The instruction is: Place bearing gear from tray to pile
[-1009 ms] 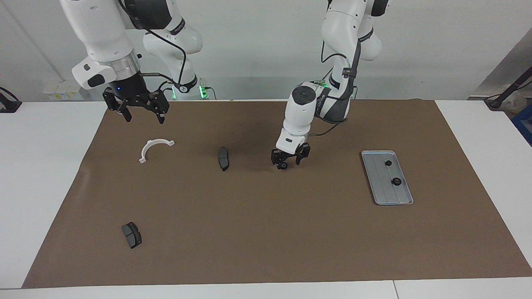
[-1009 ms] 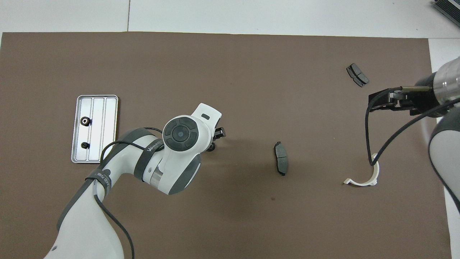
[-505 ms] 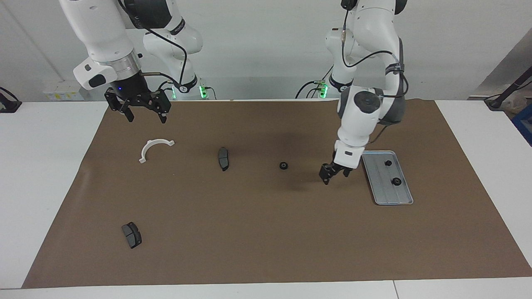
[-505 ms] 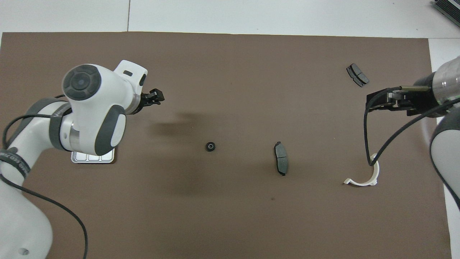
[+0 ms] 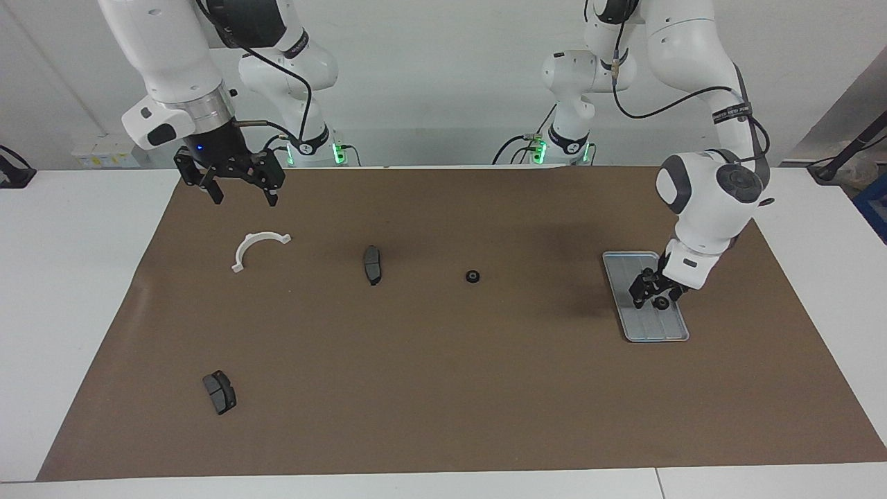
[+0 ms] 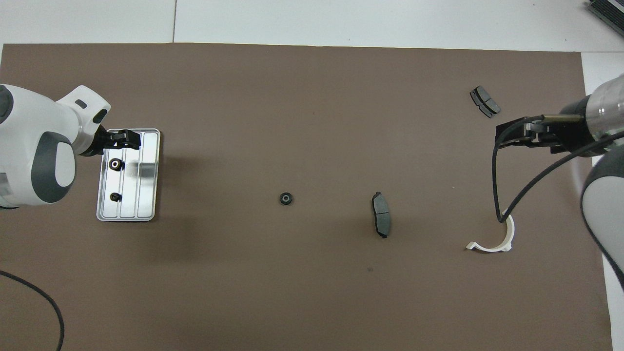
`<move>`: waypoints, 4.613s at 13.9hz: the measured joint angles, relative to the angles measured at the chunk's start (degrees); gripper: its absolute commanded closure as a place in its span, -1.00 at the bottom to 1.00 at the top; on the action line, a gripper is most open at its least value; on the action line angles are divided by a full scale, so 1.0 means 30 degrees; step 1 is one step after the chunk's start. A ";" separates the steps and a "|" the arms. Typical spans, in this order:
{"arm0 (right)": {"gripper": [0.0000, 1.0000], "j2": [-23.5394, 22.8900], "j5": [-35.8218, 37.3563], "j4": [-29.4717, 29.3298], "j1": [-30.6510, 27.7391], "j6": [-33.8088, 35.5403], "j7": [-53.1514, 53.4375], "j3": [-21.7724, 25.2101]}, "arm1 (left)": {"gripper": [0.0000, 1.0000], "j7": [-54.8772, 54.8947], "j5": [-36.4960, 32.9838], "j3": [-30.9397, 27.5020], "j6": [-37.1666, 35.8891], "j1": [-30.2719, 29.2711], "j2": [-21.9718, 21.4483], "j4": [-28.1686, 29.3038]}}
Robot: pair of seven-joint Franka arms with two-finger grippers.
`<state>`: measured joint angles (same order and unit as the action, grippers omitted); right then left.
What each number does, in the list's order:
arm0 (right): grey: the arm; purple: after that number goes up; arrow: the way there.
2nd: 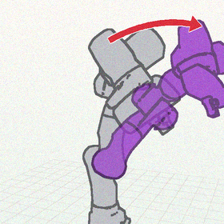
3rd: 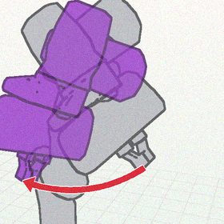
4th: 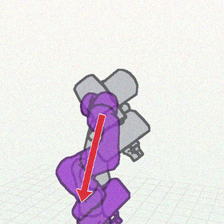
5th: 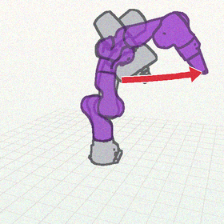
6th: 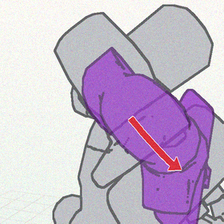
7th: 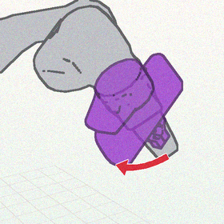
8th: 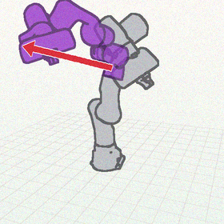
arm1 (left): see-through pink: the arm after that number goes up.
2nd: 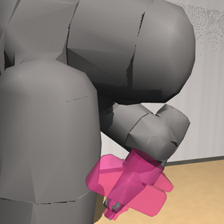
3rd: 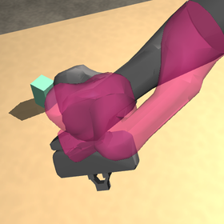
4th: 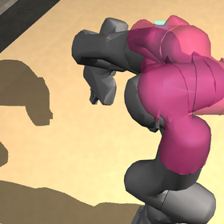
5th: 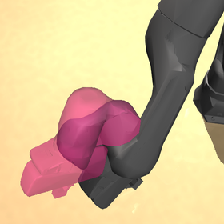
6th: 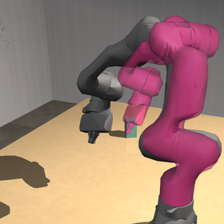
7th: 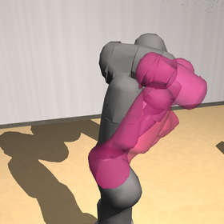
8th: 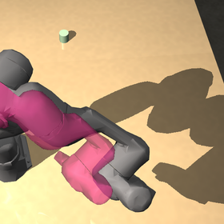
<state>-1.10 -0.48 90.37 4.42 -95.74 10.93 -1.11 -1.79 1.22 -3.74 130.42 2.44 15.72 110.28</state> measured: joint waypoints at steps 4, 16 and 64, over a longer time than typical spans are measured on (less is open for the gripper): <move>-1.00 -0.0329 -0.0014 0.0970 0.1463 -0.1831 0.0942 -0.0048 | -0.57 0.1309 0.0000 0.0002 0.2120 -0.0814 0.0002 0.1773; -1.00 -0.5573 0.0558 0.1308 0.8450 -0.9008 1.2165 -0.0120 | 0.72 0.1332 0.0000 0.0111 0.3481 -0.0817 -0.0006 0.3023; 1.00 -0.3356 -0.0282 0.8565 0.0517 -0.9825 -0.2012 0.0206 | -1.00 -1.2011 0.0027 0.0739 0.1472 1.1377 -0.0091 0.1385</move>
<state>-11.17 -1.33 116.07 5.97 -125.21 4.89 -0.49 -37.83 1.29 -1.52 134.83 36.57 15.45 114.43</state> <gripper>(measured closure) 0.656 0.379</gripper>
